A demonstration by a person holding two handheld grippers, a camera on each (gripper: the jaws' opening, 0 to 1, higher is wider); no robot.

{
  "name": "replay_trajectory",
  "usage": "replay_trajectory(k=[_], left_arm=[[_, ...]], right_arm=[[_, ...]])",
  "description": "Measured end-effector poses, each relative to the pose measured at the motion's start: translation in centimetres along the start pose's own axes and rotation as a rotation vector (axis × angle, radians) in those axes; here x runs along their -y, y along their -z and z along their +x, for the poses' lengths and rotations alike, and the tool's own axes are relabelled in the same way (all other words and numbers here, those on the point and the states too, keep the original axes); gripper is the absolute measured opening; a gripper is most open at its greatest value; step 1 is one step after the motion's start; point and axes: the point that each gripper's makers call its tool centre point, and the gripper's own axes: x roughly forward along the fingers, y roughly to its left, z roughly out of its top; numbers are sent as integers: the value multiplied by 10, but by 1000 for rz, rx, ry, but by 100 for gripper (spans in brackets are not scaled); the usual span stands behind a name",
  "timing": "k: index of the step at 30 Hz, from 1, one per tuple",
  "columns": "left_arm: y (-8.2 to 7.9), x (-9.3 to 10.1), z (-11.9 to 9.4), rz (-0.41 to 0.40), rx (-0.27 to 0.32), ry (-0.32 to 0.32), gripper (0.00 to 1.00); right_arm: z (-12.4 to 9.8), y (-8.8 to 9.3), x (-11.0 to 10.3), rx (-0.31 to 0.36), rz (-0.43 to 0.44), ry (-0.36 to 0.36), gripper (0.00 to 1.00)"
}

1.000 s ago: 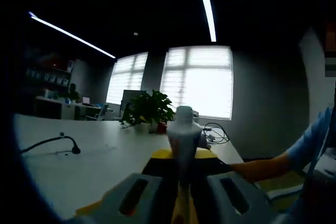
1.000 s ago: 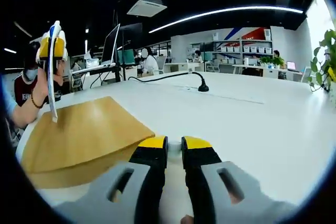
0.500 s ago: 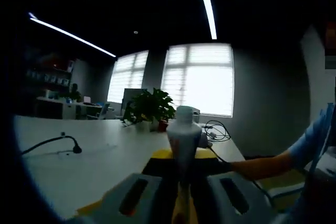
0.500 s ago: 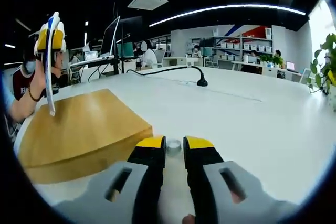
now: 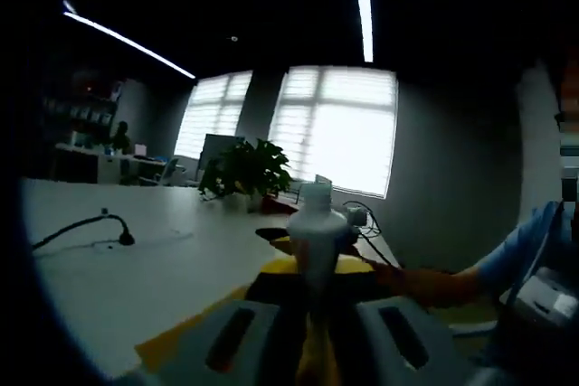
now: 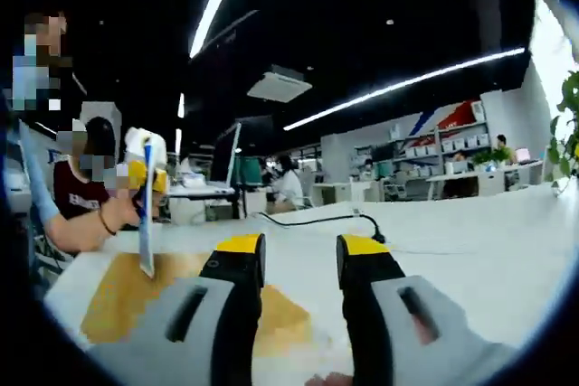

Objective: Pick up the toothpaste unscrew the cap squeeze it onto the small board screw the cap back on and return it to the table

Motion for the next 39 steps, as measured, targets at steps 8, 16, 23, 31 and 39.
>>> replay_trajectory(k=[8,16,23,31,39], left_arm=[[7,18,6,-13,-36,73,5],[20,40,21,23,-96,133,5],[17,37,21,13,-71,121,5],[10,31,22,-7,-9,97,8],[6,14,28,144,26,11,20]], right_arm=[[28,42,-127,-194,234,-500,29],[45,62,-163,-264,176,-526,28],[45,62,-174,-268,249,-538,9],[44,56,-174,-313,354,-496,7],[40,34,-160,-294,659,-530,6]])
